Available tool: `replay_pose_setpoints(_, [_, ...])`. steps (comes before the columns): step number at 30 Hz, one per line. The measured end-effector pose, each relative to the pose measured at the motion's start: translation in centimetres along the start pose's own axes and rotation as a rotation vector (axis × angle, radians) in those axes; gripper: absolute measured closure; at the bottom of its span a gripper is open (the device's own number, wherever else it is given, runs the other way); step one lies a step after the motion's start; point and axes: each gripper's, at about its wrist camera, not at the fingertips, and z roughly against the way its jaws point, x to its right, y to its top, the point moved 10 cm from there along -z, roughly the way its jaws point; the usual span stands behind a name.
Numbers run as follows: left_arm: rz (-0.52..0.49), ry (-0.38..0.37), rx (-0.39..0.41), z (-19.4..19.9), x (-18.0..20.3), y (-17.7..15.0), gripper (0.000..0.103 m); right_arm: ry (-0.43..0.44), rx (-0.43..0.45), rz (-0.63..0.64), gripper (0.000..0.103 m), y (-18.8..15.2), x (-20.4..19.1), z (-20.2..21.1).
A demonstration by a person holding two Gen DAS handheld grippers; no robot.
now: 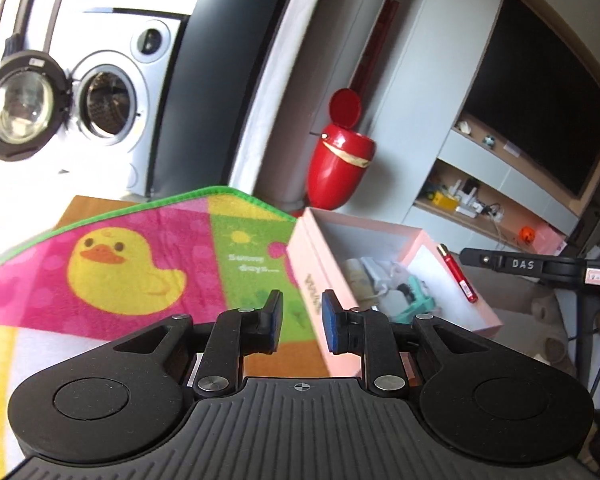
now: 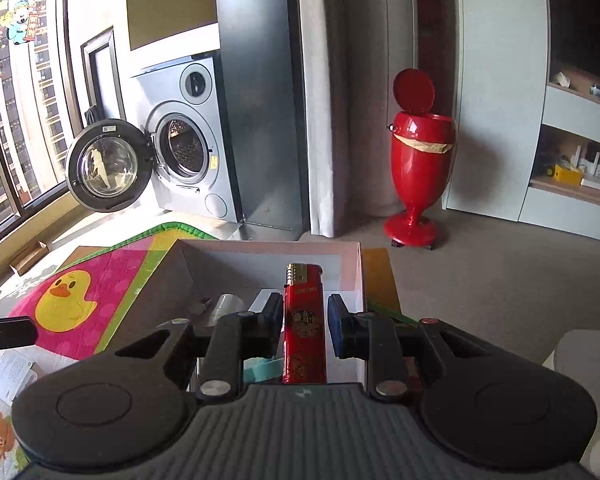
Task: Organize rigid objects
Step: 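Lower the red lighter into the pink box with the right tool while the left carries the USB adapter there, then grasp the white cable package with the left tool while the right tool reaches the white plug adapter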
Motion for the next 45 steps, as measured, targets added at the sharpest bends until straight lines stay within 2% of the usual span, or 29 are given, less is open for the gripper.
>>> replay_pose_setpoints(1, [0.004,0.044,0.007,0.7,-1.4,-0.3,0.08,-0.005,-0.008,0.008,0.064,-0.2,-0.4,-0.2])
replay_pose_setpoints(3, [0.061,0.117,0.01,2.4,-5.0,-0.9,0.08,0.028,-0.017,0.02,0.057,-1.1,-1.7,0.2])
replay_pose_setpoints(8, [0.21,0.216,-0.011,4.5,-11.7,-2.5,0.08,0.138,-0.024,0.154,0.036,-4.0,-8.2,2.9])
replay_pose_setpoints(9, [0.233,0.208,-0.013,4.7,-12.2,-2.9,0.08,0.165,-0.03,0.183,0.033,-4.7,-9.7,3.4])
replay_pose_setpoints(14, [0.307,0.12,-0.044,4.3,-12.9,-4.6,0.08,0.326,-0.11,0.301,0.032,-8.8,-17.7,4.1])
replay_pose_setpoints(17, [0.319,0.068,-0.079,3.9,-12.3,-5.8,0.08,0.363,-0.147,0.343,0.033,-10.4,-21.0,3.4])
replay_pose_setpoints(20, [0.307,0.037,-0.094,4.0,-11.2,-6.7,0.079,0.365,-0.154,0.351,0.033,-10.8,-22.4,2.1])
replay_pose_setpoints(21, [0.3,0.022,-0.1,4.0,-10.9,-6.9,0.079,0.361,-0.157,0.35,0.036,-10.8,-22.6,1.8])
replay_pose_setpoints(23, [0.276,-0.002,-0.11,4.1,-10.1,-7.3,0.079,0.362,-0.186,0.342,0.059,-11.0,-22.4,1.3])
replay_pose_setpoints(24, [0.253,-0.012,-0.116,4.1,-9.6,-7.5,0.079,0.361,-0.203,0.336,0.064,-11.1,-22.2,1.2])
replay_pose_setpoints(32, [0.012,-0.035,-0.179,3.1,-4.1,-9.0,0.076,0.325,-0.2,0.329,0.064,-12.7,-17.5,4.5])
replay_pose_setpoints(36, [-0.13,0.007,-0.207,2.4,-1.6,-10.2,0.076,0.258,-0.188,0.285,0.064,-13.3,-13.7,5.8])
replay_pose_setpoints(39, [-0.229,0.006,-0.238,2.2,0.3,-10.9,0.076,0.196,-0.172,0.265,0.063,-13.7,-11.0,6.4])
replay_pose_setpoints(41, [-0.283,-0.007,-0.259,2.2,1.4,-11.3,0.074,0.162,-0.17,0.245,0.055,-14.2,-9.5,6.5])
replay_pose_setpoints(43, [-0.313,-0.03,-0.278,2.0,2.5,-11.7,0.073,0.147,-0.178,0.217,0.042,-14.8,-8.4,6.3])
replay_pose_setpoints(45, [-0.322,-0.052,-0.295,1.8,3.1,-12.0,0.053,0.154,-0.164,0.168,0.038,-15.1,-7.6,6.0])
